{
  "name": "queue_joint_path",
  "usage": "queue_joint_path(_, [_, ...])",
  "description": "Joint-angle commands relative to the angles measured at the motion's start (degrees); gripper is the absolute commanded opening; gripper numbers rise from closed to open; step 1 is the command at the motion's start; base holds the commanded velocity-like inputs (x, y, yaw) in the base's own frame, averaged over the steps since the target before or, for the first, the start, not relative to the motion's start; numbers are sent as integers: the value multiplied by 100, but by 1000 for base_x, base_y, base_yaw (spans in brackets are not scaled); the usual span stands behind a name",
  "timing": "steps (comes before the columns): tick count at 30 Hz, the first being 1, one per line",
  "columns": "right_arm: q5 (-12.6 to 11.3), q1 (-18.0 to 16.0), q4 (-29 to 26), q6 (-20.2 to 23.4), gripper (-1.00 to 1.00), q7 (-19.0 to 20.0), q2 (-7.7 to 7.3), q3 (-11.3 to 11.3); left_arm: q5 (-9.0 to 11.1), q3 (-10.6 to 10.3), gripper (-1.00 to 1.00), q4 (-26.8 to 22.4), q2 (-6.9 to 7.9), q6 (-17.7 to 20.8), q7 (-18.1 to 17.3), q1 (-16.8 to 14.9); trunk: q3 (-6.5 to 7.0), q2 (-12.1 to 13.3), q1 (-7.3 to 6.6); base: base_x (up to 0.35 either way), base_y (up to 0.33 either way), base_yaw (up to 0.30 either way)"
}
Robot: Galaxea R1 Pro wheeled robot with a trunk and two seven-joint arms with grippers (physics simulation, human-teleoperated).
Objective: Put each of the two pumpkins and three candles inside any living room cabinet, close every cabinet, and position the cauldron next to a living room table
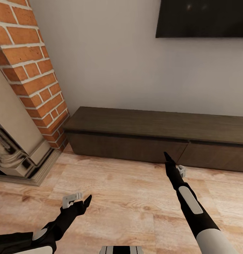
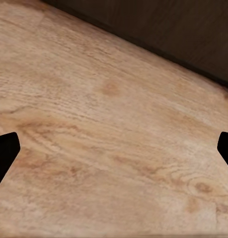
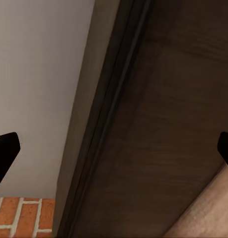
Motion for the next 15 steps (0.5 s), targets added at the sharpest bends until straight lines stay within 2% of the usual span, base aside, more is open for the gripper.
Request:
queue_joint_path(1, [-54,-3,2,-6,100,38,-3,6,10,-20,100,-7,1,-23,15,-11,-5,-2,-1,0,0,0])
queue_joint_path(8, [-71,-1,-2,22,100,92,-4,1,4,-37,100,-7,0,-29,12,-11,-5,-2,-1,0,0,0])
queue_joint_path(10, [-144,-2,1,20,100,97,10,1,4,-38,100,-7,0,-29,12,-11,-5,-2,-1,0,0,0])
queue_joint_path(11, [-369,-1,14,18,100,98,28,1,4,-38,100,-7,0,-29,8,-11,-5,-2,-1,0,41,0])
queue_joint_path(13, [-579,0,24,17,100,97,37,1,4,-39,100,-7,0,-29,6,-11,-5,-2,-1,0,69,0])
queue_joint_path(15, [-1090,1,35,16,100,84,62,1,4,-39,100,-7,-2,-29,4,-11,-5,-2,-1,0,108,0])
